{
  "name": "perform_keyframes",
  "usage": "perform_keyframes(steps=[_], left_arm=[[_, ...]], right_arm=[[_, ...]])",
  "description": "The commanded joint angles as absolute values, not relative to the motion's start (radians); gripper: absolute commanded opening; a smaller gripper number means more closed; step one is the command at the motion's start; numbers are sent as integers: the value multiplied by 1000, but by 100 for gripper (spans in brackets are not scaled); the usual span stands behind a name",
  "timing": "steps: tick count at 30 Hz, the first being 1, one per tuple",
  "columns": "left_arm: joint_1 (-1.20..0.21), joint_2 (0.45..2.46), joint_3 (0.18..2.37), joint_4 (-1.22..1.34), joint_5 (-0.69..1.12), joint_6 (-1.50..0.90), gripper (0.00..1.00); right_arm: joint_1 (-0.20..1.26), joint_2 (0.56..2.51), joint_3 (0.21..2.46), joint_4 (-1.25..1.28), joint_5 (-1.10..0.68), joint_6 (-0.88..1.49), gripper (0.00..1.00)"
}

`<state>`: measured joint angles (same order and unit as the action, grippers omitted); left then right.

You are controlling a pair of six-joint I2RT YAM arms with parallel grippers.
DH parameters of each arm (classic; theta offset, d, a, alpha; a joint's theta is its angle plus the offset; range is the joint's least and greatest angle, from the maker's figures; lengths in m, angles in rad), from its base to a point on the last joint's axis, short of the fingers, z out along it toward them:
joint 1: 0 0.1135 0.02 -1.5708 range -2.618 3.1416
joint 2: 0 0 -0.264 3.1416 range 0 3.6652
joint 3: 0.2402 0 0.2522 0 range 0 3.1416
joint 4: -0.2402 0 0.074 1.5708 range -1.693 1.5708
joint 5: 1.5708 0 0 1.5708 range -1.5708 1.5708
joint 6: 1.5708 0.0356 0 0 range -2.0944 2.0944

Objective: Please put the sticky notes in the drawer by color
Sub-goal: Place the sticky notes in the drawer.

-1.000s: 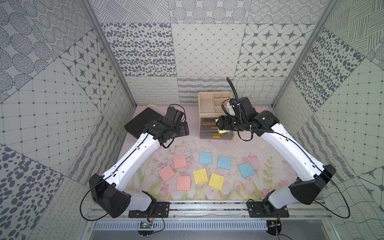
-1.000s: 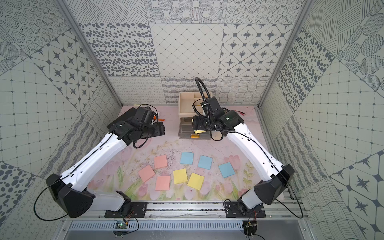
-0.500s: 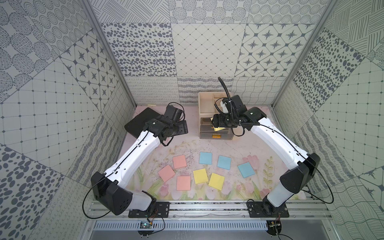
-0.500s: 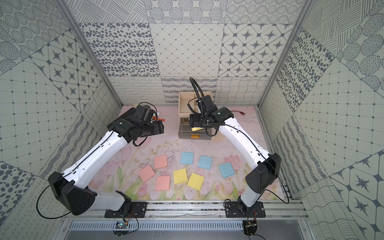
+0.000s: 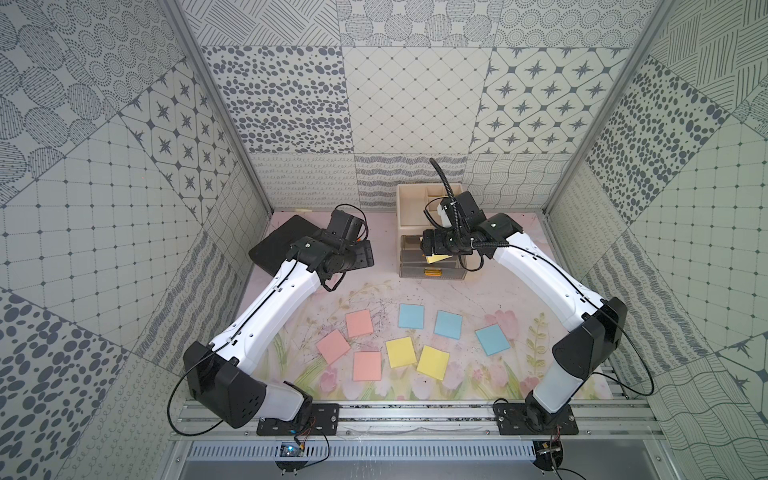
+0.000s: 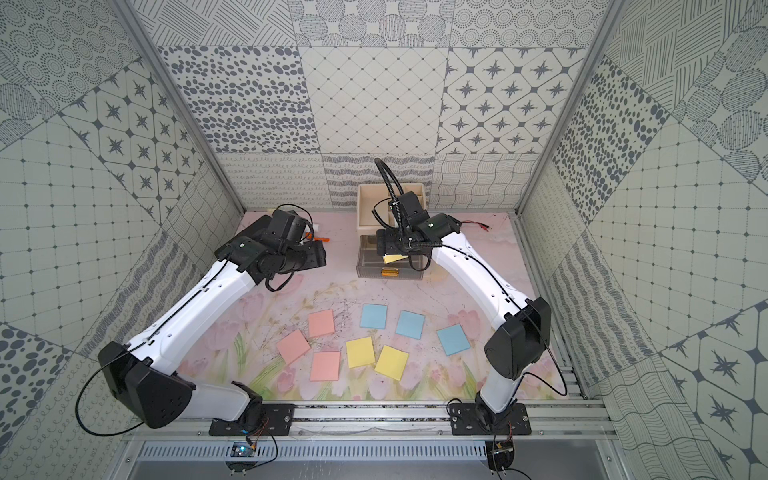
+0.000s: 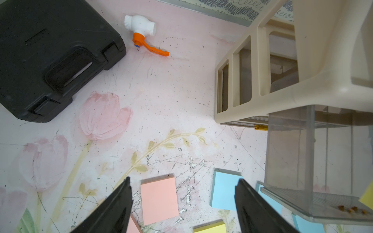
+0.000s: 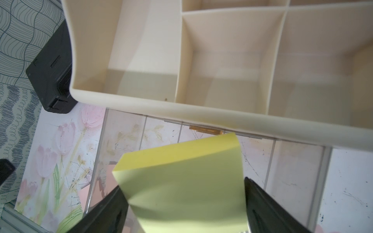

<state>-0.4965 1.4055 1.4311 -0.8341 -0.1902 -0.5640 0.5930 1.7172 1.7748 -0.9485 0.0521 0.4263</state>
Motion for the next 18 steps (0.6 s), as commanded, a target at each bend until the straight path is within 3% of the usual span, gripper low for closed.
perform_keyframes(steps=[1,13,18], left_arm=[[-492,1393,1426,-843,-187,-538,82],[-491,1383,1426,-817,-171,-533,83],[-491,1391,1442,-799,-156,-519,83]], right_arm=[[588,1706,1820,-920,81,400,96],[591,1611,1941,-1041,118,393,97],[669,1496,1880,-1170,256,486,97]])
